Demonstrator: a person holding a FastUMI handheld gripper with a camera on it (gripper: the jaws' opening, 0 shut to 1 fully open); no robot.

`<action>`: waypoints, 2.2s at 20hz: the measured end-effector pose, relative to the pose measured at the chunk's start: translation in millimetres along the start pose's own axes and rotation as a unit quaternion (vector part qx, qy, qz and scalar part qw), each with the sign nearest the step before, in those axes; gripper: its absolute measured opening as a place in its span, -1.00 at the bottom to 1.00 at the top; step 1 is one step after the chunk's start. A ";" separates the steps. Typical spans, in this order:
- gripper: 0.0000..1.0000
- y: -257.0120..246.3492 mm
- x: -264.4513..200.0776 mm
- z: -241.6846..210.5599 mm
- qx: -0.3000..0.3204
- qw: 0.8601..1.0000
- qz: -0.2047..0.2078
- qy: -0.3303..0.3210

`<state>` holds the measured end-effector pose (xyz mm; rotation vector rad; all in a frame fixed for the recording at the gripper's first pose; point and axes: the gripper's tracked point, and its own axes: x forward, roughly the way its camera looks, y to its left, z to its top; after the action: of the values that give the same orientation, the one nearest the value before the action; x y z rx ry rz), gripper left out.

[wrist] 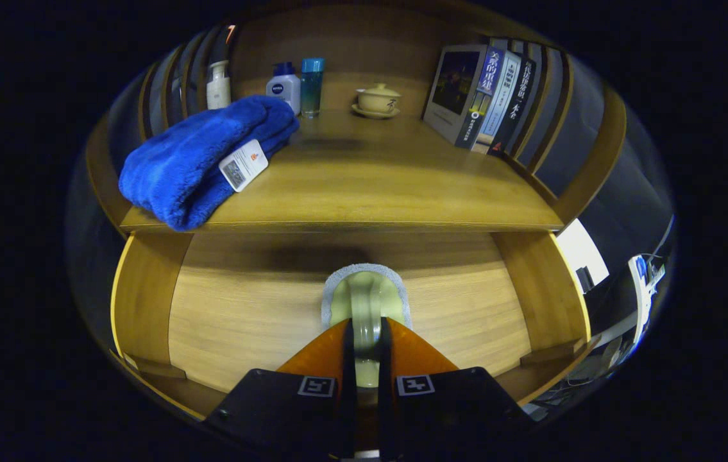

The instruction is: Pull open the drawer, take out the items inside it, and place them on the countertop above the cabinet.

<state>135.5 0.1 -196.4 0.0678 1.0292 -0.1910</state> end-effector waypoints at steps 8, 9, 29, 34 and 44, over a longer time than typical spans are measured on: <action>-0.57 -44.1 -73.8 26.7 -0.011 0.995 -0.041 -0.089; -0.57 -50.5 -81.9 34.8 -0.004 0.994 -0.048 -0.102; -0.57 -22.5 -19.8 199.7 -0.010 0.990 0.042 -0.134; -0.57 -8.1 9.8 202.4 -0.015 0.992 0.062 -0.113; -0.51 -7.1 49.2 197.4 0.006 0.993 0.081 -0.085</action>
<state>325.5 -41.9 -136.7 0.1426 0.8485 -0.0530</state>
